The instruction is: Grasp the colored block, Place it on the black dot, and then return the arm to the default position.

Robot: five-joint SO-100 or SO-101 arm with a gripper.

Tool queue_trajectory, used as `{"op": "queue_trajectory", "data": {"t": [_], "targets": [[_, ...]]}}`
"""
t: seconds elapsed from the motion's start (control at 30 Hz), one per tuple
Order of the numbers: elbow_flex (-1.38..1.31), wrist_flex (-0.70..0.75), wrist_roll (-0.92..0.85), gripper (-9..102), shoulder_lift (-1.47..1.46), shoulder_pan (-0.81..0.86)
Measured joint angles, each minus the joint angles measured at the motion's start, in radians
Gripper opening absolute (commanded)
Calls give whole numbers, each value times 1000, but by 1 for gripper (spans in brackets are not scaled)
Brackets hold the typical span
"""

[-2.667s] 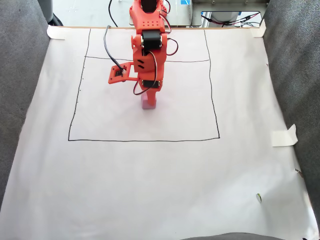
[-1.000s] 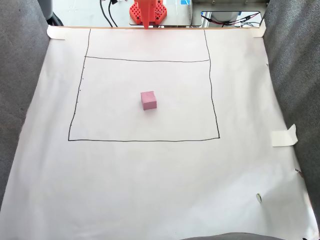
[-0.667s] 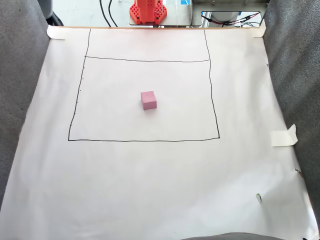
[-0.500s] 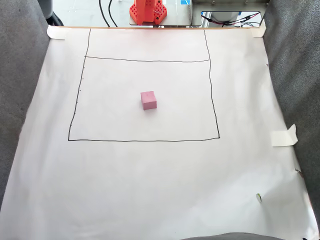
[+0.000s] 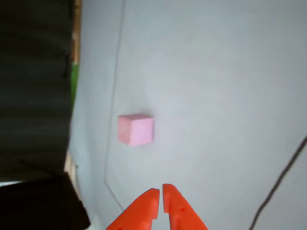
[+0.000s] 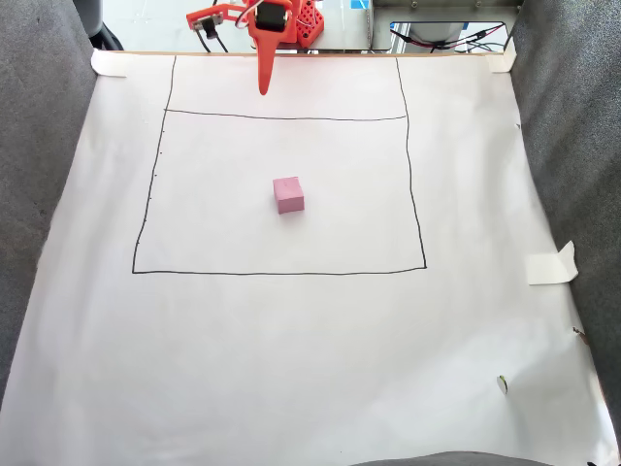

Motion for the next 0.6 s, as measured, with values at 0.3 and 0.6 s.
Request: {"op": "queue_trajectory", "data": {"t": [0.3, 0.6], "targets": [[0, 100, -15, 0, 0, -38], [0, 290, -9, 0, 0, -63]]}}
